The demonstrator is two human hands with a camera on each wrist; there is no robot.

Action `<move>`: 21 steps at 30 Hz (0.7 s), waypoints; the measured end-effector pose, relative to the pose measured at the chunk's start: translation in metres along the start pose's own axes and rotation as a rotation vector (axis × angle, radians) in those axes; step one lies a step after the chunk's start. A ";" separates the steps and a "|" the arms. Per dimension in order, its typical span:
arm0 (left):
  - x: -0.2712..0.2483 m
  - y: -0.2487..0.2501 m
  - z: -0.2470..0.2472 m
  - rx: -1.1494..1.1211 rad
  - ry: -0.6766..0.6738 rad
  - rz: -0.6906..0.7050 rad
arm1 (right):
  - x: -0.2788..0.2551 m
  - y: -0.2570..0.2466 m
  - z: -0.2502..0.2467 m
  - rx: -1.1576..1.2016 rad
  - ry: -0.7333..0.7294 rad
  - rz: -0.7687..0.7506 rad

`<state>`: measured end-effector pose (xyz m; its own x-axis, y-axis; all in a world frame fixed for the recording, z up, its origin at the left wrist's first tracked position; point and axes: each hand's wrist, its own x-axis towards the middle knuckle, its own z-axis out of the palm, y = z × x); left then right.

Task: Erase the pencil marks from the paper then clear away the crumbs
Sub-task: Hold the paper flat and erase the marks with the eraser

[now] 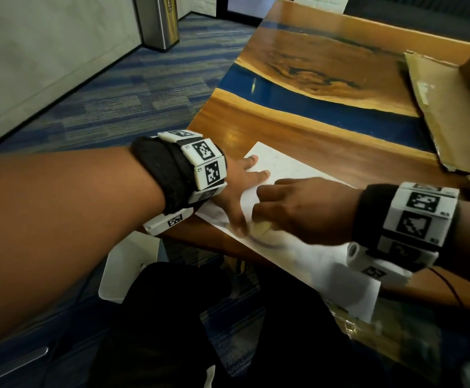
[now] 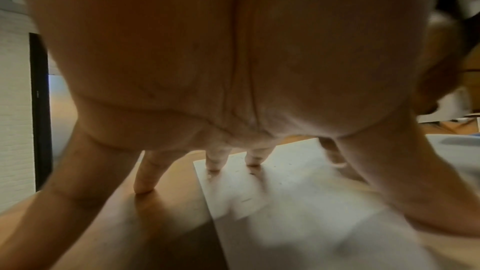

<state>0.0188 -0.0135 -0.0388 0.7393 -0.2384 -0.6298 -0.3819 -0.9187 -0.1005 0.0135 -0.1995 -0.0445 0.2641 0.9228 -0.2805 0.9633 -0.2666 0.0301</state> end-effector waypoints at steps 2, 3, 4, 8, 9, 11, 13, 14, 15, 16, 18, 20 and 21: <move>-0.003 0.000 0.000 -0.003 -0.007 -0.010 | 0.002 0.022 -0.004 -0.022 -0.015 0.192; -0.005 0.001 -0.001 -0.004 -0.007 -0.015 | 0.002 0.034 -0.006 -0.041 -0.024 0.302; -0.007 0.002 -0.001 -0.004 -0.005 -0.017 | 0.001 0.043 -0.006 -0.055 -0.032 0.385; -0.009 0.001 -0.003 -0.017 0.003 -0.017 | 0.003 0.051 -0.003 -0.044 -0.067 0.482; -0.009 0.000 -0.003 -0.019 0.005 -0.019 | 0.002 0.051 -0.004 -0.025 -0.067 0.503; -0.010 -0.004 -0.003 -0.018 0.013 -0.020 | 0.001 0.051 -0.006 0.044 -0.047 0.542; -0.012 -0.004 -0.002 -0.009 0.016 -0.020 | 0.000 0.051 -0.008 0.180 0.003 0.590; -0.012 -0.003 -0.002 -0.014 0.010 -0.026 | 0.000 0.050 -0.008 0.250 0.034 0.613; -0.012 -0.002 0.000 -0.030 0.004 -0.037 | 0.001 0.049 -0.009 0.293 0.067 0.629; -0.011 -0.001 0.002 -0.053 0.002 -0.048 | 0.001 0.046 -0.009 0.300 0.088 0.641; -0.007 0.000 0.009 -0.086 0.016 -0.053 | 0.002 0.035 -0.011 0.305 0.067 0.651; -0.003 -0.001 0.015 -0.095 0.040 -0.043 | 0.004 0.016 -0.011 0.416 -0.003 0.595; -0.002 -0.001 0.017 -0.102 0.046 -0.039 | 0.004 0.005 -0.010 0.465 -0.033 0.527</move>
<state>0.0082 -0.0065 -0.0510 0.7784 -0.2136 -0.5903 -0.2954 -0.9543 -0.0444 0.0198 -0.1941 -0.0355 0.6816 0.6311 -0.3704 0.5855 -0.7740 -0.2412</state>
